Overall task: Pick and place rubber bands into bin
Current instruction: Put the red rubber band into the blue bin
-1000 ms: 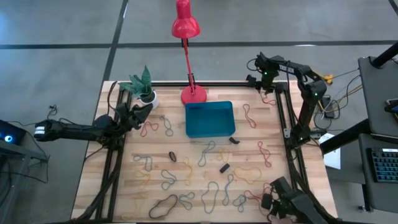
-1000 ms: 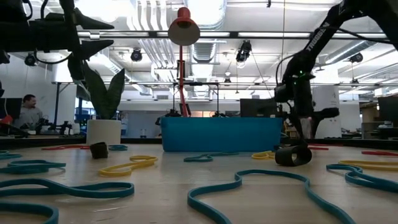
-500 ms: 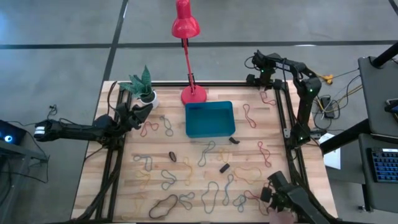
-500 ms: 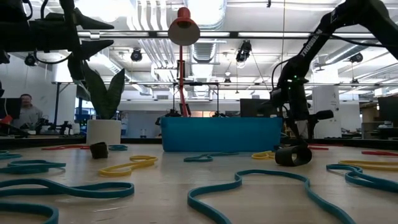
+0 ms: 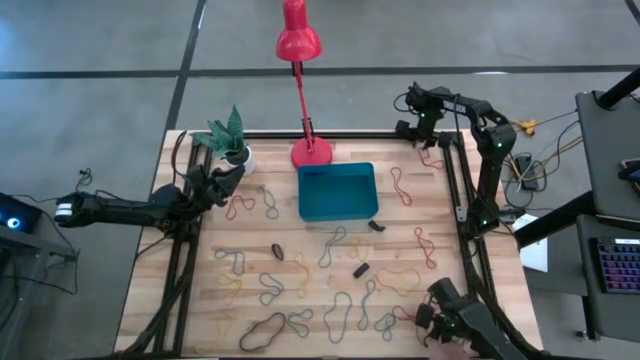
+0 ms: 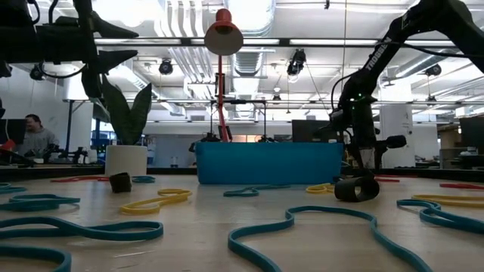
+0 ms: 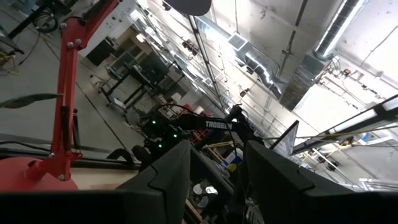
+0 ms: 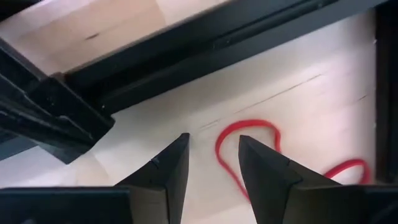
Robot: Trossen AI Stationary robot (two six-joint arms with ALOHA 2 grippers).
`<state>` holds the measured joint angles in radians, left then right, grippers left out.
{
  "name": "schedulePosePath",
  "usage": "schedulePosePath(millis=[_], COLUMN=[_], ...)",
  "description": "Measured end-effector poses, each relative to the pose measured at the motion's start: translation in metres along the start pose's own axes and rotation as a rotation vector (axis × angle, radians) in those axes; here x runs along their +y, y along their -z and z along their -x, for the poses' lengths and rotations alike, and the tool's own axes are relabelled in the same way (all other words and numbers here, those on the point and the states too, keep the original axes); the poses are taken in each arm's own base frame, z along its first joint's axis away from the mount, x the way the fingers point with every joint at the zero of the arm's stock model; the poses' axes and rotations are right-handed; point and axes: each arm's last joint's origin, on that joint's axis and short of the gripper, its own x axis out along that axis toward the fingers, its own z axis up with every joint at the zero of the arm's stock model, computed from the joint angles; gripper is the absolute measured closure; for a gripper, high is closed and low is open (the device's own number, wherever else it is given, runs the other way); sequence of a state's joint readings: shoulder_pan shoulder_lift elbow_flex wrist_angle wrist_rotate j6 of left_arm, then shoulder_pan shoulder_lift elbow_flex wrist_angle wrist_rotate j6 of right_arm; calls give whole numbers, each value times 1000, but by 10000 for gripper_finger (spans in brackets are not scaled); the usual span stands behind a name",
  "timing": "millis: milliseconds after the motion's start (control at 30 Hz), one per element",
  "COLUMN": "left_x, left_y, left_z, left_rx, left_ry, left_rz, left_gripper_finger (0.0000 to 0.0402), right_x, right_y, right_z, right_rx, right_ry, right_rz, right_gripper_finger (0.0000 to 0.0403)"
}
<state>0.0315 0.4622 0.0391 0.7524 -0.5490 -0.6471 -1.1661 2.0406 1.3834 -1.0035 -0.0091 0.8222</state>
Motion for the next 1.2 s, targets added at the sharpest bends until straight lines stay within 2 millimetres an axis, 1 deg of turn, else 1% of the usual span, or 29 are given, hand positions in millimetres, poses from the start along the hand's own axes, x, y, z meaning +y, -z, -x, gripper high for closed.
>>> schedulePosePath(millis=[167, 267, 467, 667, 1000, 1133, 1200], left_x=[0, 0, 0, 1, 1, 1, 1], left_y=[0, 0, 0, 1, 0, 0, 0], left_z=[0, 0, 0, 0, 0, 0, 0], left_rx=[-2, -1, -2, 1, -4, -5, -6], left_ry=[-7, -7, -5, -6, -11, -12, -13], left_rz=[-10, -10, -9, -9, -8, -9, -9], left_gripper_finger=[260, 260, 260, 260, 260, 260, 260], right_x=[3, 5, 6, 0, -2, -2, -1], right_y=[5, 8, 7, 4, 3, 3, 3], right_z=[-1, -1, -3, -10, -12, -12, -12], right_rx=[1, -28, -48, -42, -24, -11, 3], right_ry=[12, 31, 37, 29, 3, -14, -37], right_rz=[0, 13, 30, 16, 15, 24, 60], right_gripper_finger=[280, 288, 314, 340, 348, 361, 370])
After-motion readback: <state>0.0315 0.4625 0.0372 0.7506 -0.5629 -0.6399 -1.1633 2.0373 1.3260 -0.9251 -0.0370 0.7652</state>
